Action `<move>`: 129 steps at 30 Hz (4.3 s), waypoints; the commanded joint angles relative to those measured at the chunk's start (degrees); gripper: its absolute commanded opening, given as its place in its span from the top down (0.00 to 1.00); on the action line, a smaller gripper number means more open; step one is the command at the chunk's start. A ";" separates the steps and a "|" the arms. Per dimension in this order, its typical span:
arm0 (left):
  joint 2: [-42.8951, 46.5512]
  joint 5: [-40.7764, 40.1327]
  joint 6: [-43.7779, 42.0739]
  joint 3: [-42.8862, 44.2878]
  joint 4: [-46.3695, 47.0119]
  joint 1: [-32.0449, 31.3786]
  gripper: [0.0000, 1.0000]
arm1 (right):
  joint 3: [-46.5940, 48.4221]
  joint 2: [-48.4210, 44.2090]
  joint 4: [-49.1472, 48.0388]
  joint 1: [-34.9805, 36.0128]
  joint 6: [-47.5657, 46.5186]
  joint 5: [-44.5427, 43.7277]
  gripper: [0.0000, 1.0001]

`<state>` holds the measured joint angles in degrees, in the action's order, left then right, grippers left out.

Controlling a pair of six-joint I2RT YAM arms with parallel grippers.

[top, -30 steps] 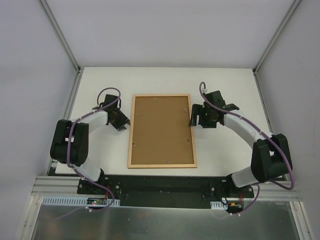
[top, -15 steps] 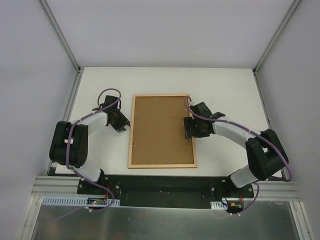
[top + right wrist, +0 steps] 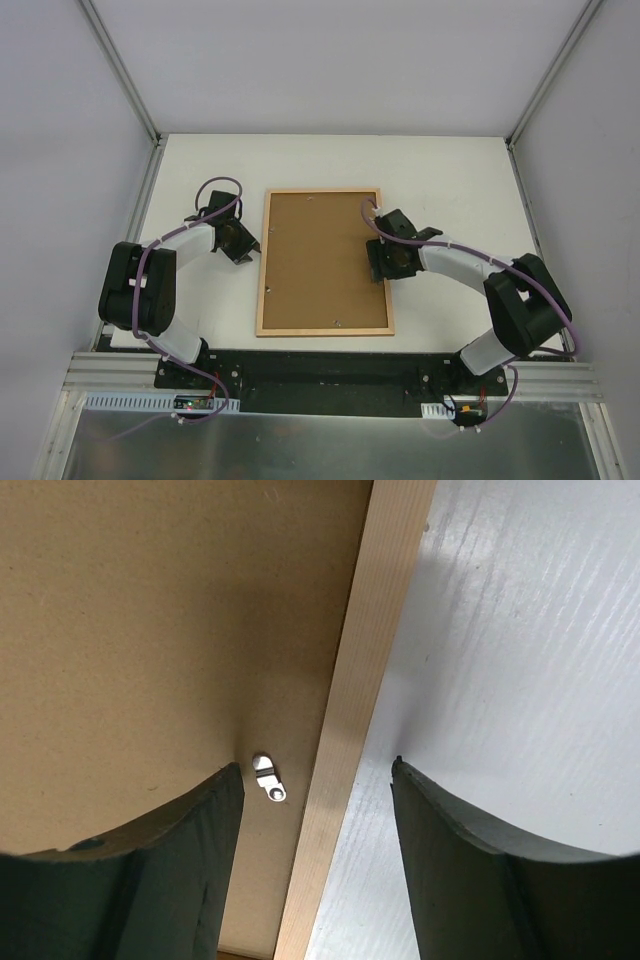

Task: Put the photo into the frame
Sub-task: Press the fastener onto the backboard.

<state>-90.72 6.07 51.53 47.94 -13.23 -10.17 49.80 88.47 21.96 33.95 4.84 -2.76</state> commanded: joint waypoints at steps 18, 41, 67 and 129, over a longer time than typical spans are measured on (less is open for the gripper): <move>0.89 0.35 -0.90 -0.48 -1.27 -0.64 0.66 | -1.37 1.71 -0.60 1.11 0.87 -3.30 0.67; 8.97 -1.58 -4.76 -5.31 -1.71 -1.42 0.53 | -1.11 1.01 -0.60 0.94 1.22 -2.95 0.94; 14.25 -10.37 -5.39 -12.69 -7.95 -17.60 0.46 | 0.30 2.50 -0.51 0.94 0.96 -1.98 0.96; 18.74 -13.80 0.50 -15.51 -13.31 -17.95 0.53 | 0.74 4.17 -1.21 0.94 2.01 -1.19 0.99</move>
<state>-69.78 -3.25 51.27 32.75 -23.64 -28.51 51.20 90.32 21.65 34.59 7.42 -4.73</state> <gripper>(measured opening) 0.469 0.201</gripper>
